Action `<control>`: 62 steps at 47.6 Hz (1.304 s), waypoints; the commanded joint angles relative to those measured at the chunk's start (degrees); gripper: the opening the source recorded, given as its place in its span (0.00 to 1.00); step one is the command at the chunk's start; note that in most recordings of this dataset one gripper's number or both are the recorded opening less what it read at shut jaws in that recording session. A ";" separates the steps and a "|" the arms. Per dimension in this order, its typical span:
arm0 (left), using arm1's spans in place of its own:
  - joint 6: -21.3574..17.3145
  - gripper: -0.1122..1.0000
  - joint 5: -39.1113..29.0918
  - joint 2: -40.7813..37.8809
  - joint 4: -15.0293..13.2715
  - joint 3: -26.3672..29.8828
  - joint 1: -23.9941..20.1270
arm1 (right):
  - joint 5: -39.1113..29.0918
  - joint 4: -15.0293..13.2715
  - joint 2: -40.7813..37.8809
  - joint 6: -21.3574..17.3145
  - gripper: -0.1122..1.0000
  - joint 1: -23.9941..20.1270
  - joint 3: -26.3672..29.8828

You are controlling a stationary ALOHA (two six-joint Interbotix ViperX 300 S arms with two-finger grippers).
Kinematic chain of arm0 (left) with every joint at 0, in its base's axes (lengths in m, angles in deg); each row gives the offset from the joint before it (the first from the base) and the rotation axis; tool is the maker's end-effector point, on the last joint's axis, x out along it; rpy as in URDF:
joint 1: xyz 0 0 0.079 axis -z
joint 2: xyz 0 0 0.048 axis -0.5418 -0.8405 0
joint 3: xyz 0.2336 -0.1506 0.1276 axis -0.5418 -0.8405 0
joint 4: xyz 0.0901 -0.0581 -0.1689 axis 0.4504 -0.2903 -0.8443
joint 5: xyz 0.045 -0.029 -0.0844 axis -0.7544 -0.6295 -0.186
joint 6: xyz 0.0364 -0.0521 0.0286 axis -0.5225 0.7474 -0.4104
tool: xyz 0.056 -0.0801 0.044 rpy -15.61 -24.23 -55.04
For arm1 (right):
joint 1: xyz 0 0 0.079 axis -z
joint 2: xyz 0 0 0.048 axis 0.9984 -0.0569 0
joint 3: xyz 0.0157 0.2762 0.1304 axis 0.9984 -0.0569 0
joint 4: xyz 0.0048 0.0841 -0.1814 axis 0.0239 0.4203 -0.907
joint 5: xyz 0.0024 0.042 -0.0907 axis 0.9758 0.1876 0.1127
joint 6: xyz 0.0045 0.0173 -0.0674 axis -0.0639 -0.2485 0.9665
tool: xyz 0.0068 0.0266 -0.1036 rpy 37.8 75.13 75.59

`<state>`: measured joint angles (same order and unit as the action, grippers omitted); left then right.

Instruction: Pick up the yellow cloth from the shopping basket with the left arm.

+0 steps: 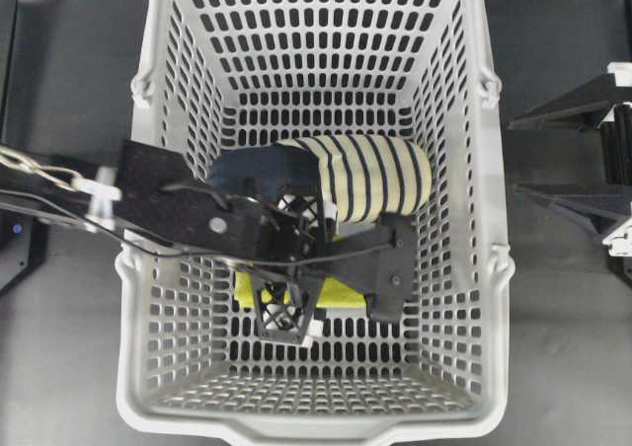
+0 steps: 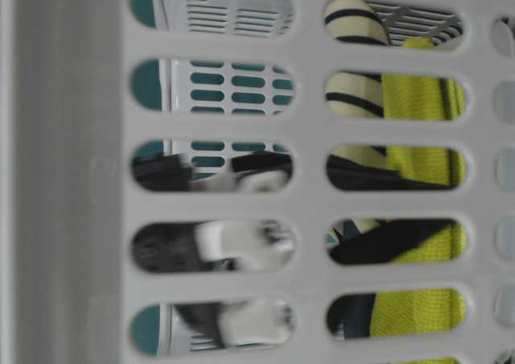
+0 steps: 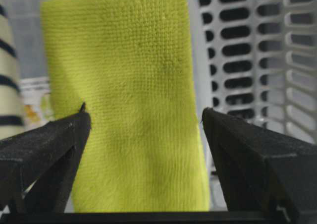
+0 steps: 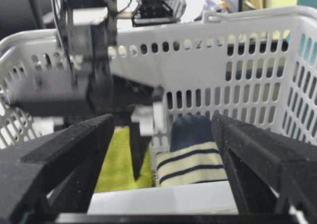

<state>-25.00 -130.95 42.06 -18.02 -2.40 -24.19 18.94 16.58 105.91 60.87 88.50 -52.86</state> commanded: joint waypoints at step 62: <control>-1.32 0.22 -23.20 12.13 0.35 21.09 -0.70 | 0.53 0.18 3.25 -0.18 0.73 0.09 -0.35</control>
<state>-25.88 -152.40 52.08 -17.93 14.65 -24.90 19.03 16.58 109.43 60.87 88.50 -53.73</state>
